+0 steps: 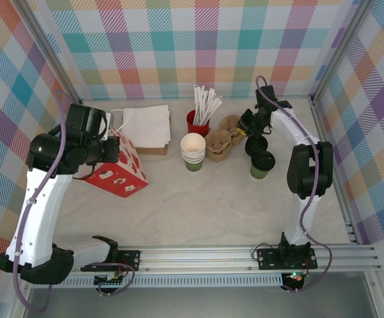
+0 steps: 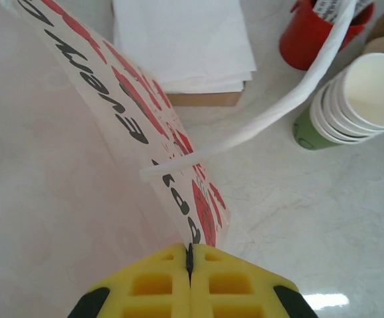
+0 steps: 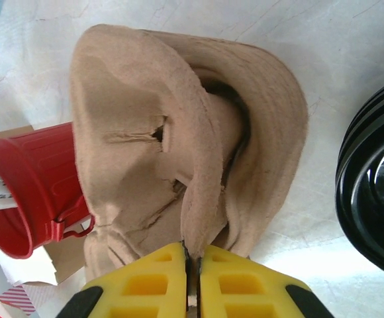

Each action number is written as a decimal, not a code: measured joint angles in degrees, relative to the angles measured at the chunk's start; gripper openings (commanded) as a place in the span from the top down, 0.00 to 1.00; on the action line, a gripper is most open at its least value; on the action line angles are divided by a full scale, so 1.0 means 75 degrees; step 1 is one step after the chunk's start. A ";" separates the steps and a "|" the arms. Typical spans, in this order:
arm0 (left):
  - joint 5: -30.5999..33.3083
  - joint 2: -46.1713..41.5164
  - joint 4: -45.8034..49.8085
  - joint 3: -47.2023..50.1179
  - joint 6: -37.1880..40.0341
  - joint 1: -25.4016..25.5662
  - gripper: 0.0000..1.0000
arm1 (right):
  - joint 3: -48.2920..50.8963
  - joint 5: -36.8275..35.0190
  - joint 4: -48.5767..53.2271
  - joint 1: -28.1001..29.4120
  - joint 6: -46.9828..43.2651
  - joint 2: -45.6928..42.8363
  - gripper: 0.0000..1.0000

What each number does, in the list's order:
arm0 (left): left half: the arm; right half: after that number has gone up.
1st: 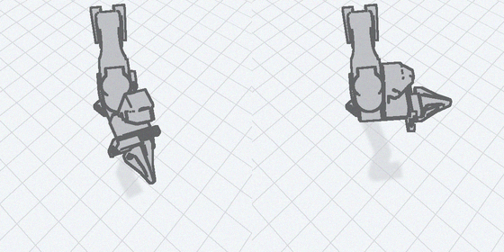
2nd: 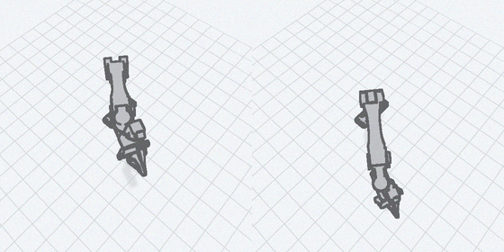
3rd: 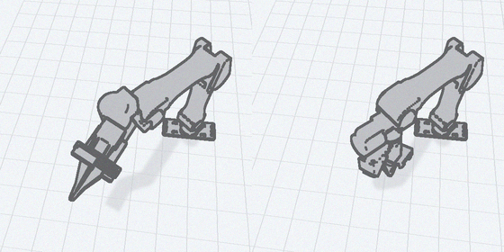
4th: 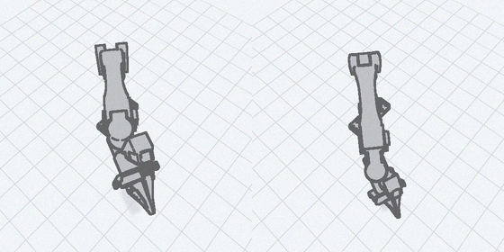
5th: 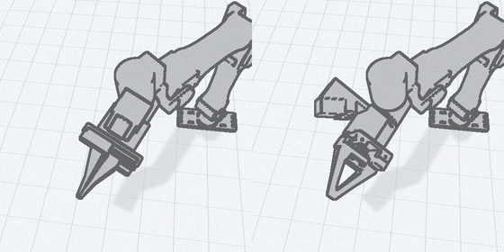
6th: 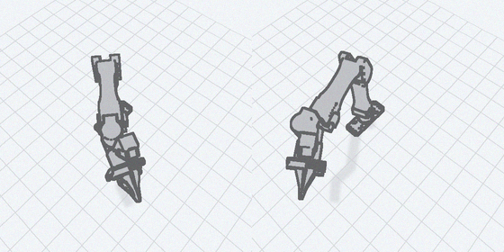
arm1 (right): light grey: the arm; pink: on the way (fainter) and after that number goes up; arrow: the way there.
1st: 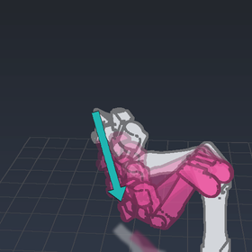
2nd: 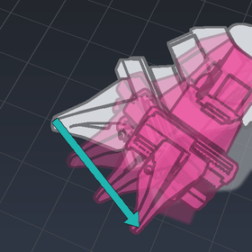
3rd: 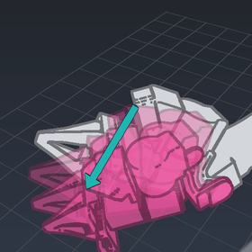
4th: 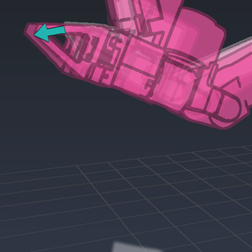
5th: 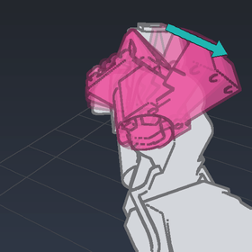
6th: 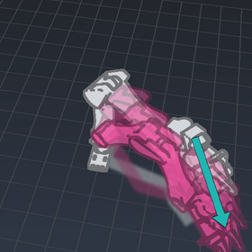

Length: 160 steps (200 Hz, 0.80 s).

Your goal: Pack the takeout coffee

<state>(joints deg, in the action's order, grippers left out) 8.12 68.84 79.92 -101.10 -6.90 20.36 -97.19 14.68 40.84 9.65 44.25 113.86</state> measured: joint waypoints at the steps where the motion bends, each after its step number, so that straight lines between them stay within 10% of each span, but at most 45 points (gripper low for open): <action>1: 0.0012 -0.0006 0.0000 -0.0003 -0.0020 0.0050 1.00 | 0.0003 0.0000 -0.0003 0.0000 0.0003 -0.0006 0.89; 160: 0.1547 0.1300 0.0181 0.0000 -0.1990 0.4083 1.00 | -0.0090 -0.0090 0.0178 0.0000 -0.0219 -0.1311 0.91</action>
<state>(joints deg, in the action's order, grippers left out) 19.73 78.59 81.28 -101.10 -21.82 50.98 -97.86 14.00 42.17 9.65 42.61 104.03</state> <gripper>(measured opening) 0.039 0.090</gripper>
